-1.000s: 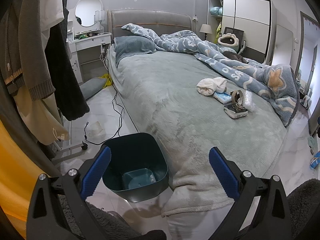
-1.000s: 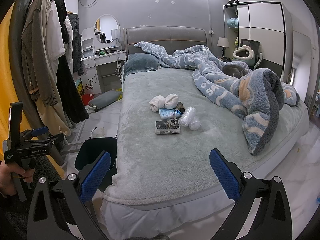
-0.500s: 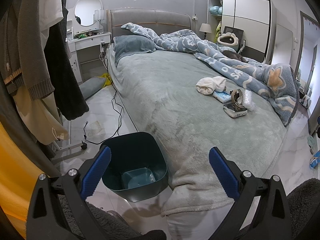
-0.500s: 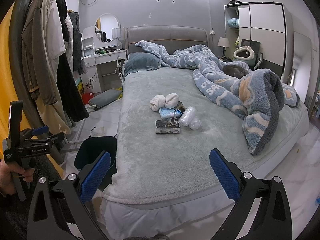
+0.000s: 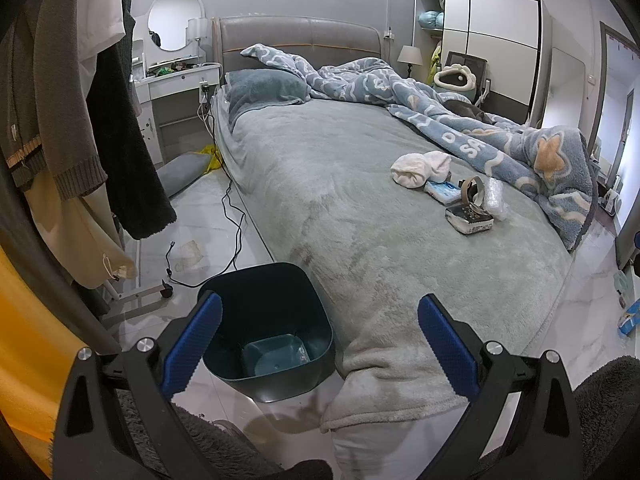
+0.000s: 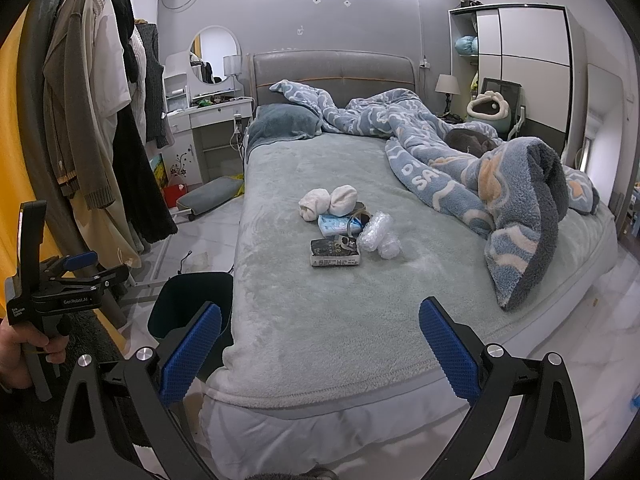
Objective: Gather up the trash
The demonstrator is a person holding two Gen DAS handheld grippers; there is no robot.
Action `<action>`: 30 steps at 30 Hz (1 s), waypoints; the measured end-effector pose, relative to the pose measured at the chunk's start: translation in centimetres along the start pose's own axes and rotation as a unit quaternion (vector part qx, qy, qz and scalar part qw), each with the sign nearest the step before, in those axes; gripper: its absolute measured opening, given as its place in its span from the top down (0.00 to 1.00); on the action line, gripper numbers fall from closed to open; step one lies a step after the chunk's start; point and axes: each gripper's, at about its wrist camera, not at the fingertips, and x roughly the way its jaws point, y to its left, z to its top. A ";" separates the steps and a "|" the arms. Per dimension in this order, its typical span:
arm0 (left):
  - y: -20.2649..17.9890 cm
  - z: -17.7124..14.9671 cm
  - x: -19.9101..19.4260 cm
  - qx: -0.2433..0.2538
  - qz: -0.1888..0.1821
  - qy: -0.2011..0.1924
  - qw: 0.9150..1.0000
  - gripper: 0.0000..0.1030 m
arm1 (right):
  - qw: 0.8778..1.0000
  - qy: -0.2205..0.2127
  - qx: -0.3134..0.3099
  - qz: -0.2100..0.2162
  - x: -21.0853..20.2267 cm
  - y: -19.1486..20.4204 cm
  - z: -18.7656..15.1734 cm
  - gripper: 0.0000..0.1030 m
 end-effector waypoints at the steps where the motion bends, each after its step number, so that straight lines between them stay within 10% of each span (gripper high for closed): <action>1: 0.1 0.0 0.0 0.000 -0.001 0.000 1.000 0.03 | 1.000 -0.002 -0.001 -0.001 -0.1 0.0 0.0 0.03; 12: -2.6 -1.7 1.0 -0.004 0.013 0.003 1.000 0.03 | 1.000 -0.007 -0.010 0.006 0.5 0.5 1.1 0.03; 30: -4.1 2.0 4.7 0.022 -0.080 0.009 0.997 0.03 | 0.998 0.012 0.024 -0.060 9.6 -4.7 2.7 0.04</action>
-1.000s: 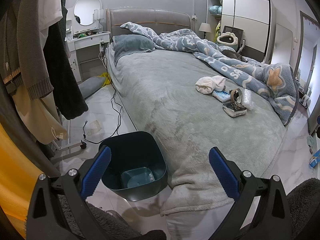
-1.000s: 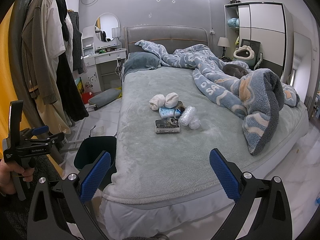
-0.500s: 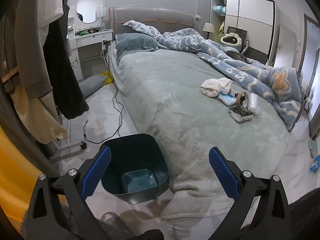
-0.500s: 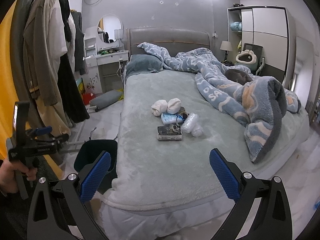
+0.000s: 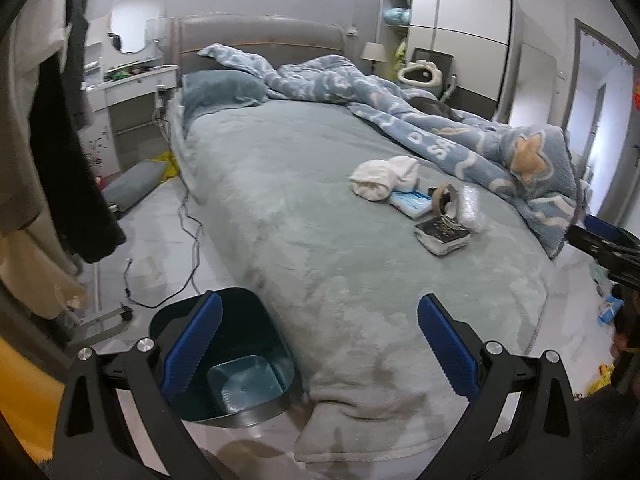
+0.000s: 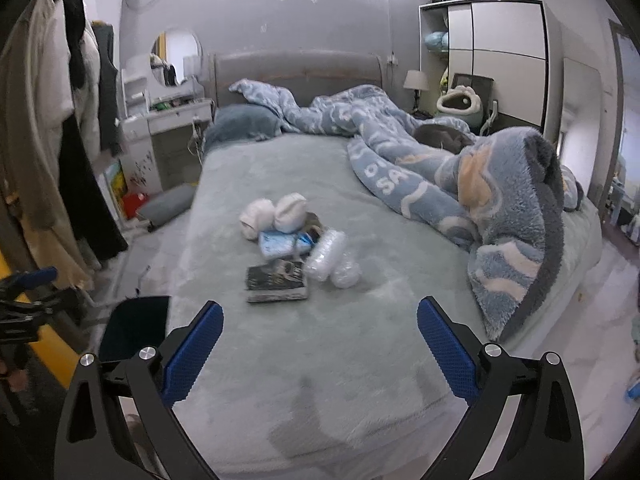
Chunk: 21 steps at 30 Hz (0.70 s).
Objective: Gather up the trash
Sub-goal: 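Move both tools toward the pile of items on the bed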
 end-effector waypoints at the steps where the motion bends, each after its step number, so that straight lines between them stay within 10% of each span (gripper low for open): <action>1: -0.2 0.2 0.3 0.006 -0.005 0.001 1.000 0.03 | 1.000 0.003 0.004 0.002 0.5 -0.1 0.2 0.05; 21: -0.9 4.2 7.0 0.067 -0.091 0.005 0.994 0.16 | 0.996 0.044 0.039 0.067 9.3 -2.1 4.0 0.33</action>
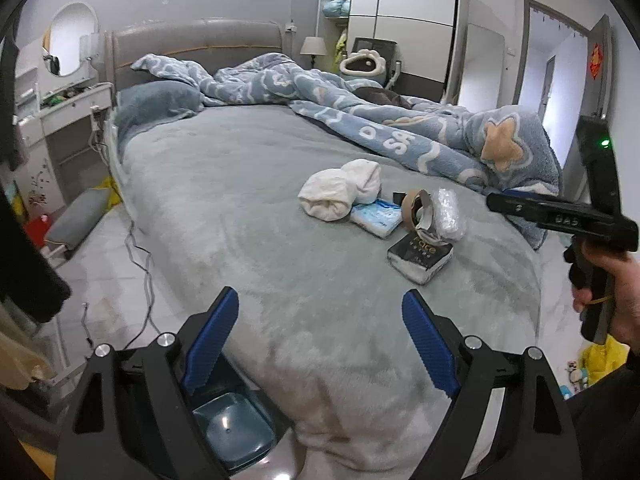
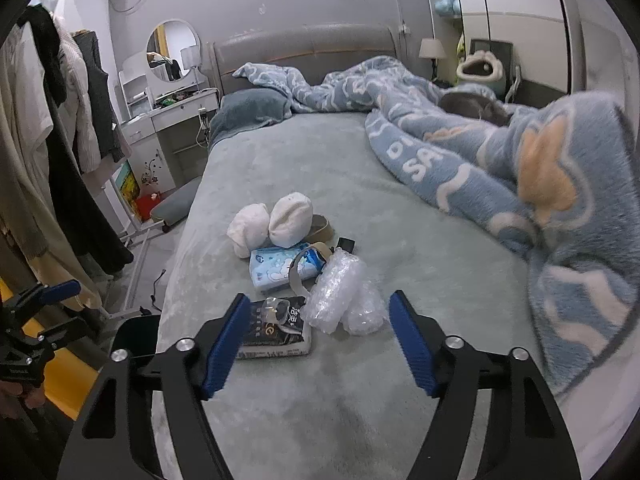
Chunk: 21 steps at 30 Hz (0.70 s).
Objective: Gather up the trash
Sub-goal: 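Move both tools toward the pile of items on the bed, then close the right tool on the clear bubble wrap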
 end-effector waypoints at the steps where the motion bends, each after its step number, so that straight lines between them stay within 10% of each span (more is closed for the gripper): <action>1: 0.0 0.2 0.4 0.002 -0.007 0.002 1.000 0.16 | 1.000 0.006 0.003 0.001 0.5 -0.2 0.1 0.34; 21: -3.8 1.9 7.6 0.064 -0.141 0.051 0.987 0.16 | 0.997 0.056 0.048 0.022 5.4 -1.4 1.5 0.49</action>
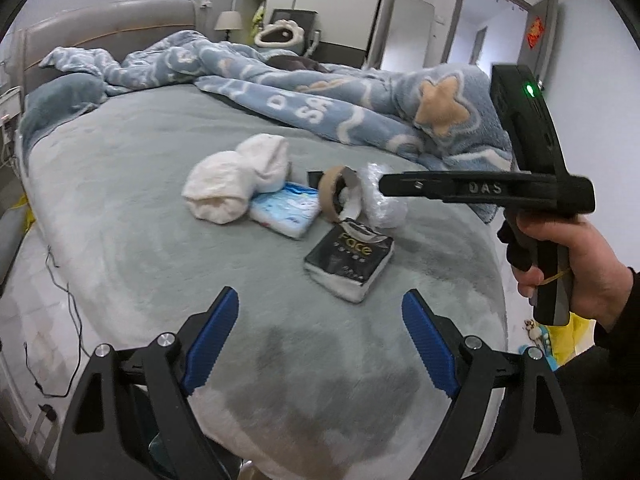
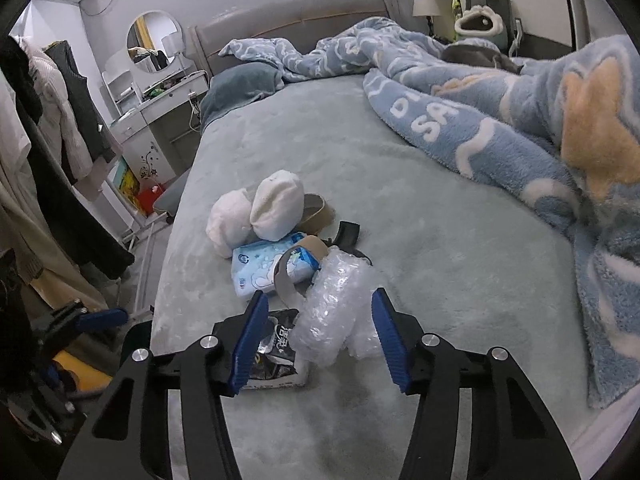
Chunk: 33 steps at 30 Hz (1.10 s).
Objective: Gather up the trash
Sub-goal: 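Close the right tool on the clear bubble wrap, then close the left tool on the black 'Face' mask packet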
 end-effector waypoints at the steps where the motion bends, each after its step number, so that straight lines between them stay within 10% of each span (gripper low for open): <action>1: -0.2 0.1 0.3 0.004 -0.002 0.002 1.000 0.16 | 1.000 0.004 0.002 0.000 0.3 -0.1 0.1 0.49; 33: -2.7 1.8 8.0 0.027 0.008 0.037 0.999 0.19 | 0.996 -0.046 0.053 0.054 -2.0 -2.0 1.5 0.58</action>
